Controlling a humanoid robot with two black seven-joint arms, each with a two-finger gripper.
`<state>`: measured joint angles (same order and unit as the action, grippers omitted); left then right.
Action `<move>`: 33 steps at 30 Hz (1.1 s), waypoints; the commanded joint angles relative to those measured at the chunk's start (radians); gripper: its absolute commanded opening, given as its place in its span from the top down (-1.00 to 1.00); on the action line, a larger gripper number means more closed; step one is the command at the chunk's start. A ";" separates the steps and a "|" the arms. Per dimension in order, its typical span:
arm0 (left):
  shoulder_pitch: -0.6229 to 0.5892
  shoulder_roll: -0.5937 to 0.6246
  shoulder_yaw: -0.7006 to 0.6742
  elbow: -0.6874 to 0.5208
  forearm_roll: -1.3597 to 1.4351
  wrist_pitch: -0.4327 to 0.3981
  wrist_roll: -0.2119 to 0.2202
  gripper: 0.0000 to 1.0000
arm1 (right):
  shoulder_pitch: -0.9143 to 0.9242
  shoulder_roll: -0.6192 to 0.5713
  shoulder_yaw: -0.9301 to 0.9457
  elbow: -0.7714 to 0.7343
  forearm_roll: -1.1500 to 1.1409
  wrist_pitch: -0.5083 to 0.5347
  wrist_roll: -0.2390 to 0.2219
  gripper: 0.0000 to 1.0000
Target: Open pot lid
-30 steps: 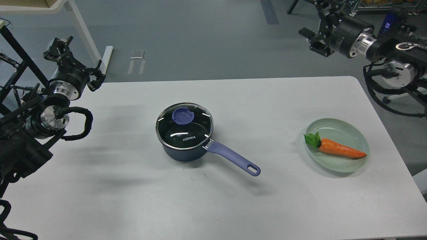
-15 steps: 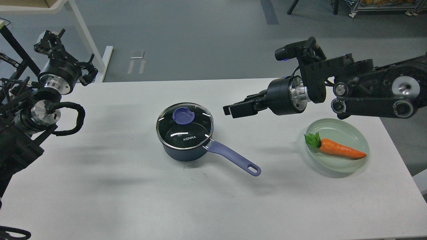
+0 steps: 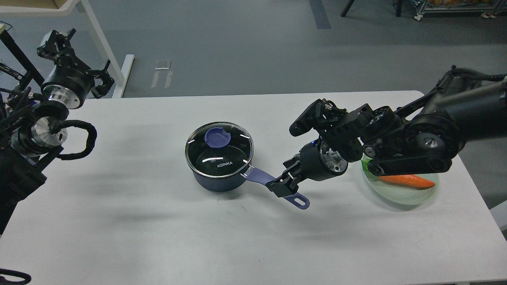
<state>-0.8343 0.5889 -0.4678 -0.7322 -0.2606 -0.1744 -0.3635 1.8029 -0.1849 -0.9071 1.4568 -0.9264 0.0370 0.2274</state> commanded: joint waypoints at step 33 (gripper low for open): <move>-0.034 0.006 0.095 -0.284 0.594 0.016 0.003 -0.99 | -0.022 -0.111 -0.012 0.082 0.020 0.001 -0.043 0.78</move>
<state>-0.8646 0.5993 -0.3723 -0.9280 0.1250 -0.1671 -0.3584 1.7808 -0.2697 -0.9191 1.5220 -0.9066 0.0371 0.1847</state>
